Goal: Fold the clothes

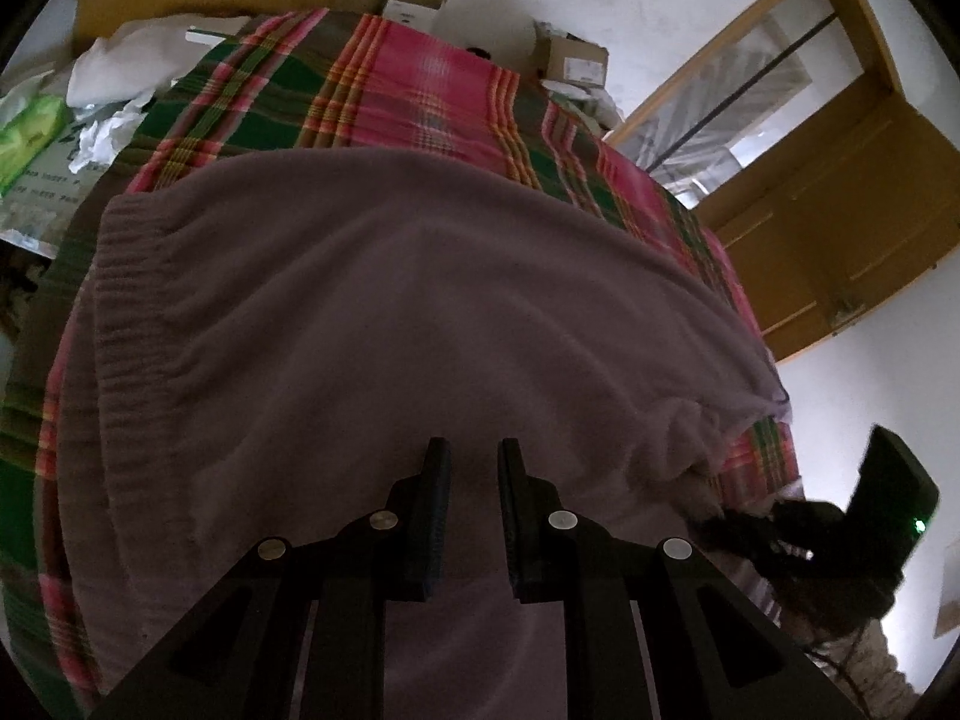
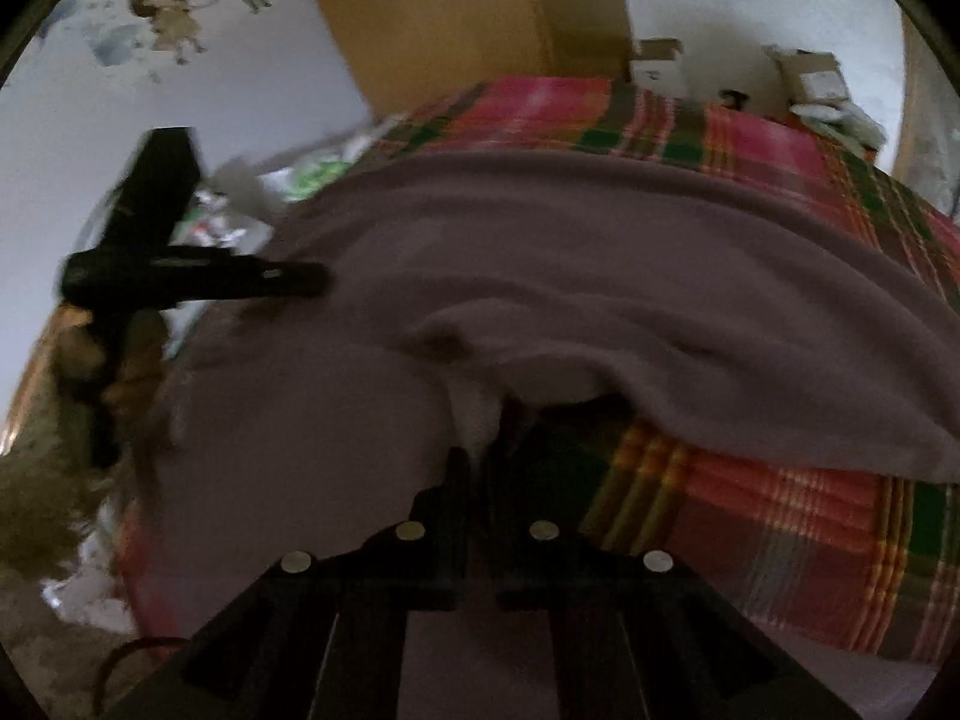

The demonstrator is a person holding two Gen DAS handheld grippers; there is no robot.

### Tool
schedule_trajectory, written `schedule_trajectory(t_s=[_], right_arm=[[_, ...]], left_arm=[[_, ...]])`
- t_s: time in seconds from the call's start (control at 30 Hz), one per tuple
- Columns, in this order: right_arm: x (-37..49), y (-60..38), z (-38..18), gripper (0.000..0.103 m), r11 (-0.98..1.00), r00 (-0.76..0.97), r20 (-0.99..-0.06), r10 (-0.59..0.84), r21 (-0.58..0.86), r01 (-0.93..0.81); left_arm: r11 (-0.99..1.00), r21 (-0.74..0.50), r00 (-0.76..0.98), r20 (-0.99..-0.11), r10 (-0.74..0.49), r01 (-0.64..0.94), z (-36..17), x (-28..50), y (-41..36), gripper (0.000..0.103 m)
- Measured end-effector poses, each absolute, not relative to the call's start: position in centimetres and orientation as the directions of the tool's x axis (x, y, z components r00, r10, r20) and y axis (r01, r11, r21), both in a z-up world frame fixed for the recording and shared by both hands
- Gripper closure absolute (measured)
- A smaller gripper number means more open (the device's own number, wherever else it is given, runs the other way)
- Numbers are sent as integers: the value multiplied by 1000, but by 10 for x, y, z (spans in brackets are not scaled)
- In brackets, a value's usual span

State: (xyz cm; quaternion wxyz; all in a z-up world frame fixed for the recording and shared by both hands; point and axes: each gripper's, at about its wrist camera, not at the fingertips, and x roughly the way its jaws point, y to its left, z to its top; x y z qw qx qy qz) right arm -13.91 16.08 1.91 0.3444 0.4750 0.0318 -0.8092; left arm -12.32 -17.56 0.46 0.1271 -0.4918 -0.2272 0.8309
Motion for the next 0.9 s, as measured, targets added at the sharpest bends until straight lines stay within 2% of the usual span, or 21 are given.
schedule_trajectory(t_s=[0.13, 0.47, 0.5, 0.6, 0.73, 0.9], right_arm=[[-138, 166, 12, 98, -740, -253, -793, -554, 329, 587], [-133, 181, 17, 95, -703, -199, -783, -589, 376, 604], [-134, 186, 18, 90, -712, -215, -779, -589, 374, 594], [-145, 220, 21, 77, -763, -279, -760, -586, 402, 506], [-159, 268, 24, 77, -816, -369, -737, -566, 438, 376], [-171, 373, 32, 75, -903, -557, -733, -391, 422, 79]], left_arm=[[-858, -513, -490, -755, 435, 28, 4, -124, -172, 87], [-839, -533, -465, -718, 519, -113, 22, -142, -114, 87], [-840, -526, -456, -720, 523, -132, 22, -146, -104, 87], [-833, -524, -442, -714, 544, -179, 22, -157, -81, 87], [-820, -533, -410, -714, 568, -209, 17, -165, -59, 87], [-824, -510, -347, -748, 566, -245, 6, -164, -41, 87]])
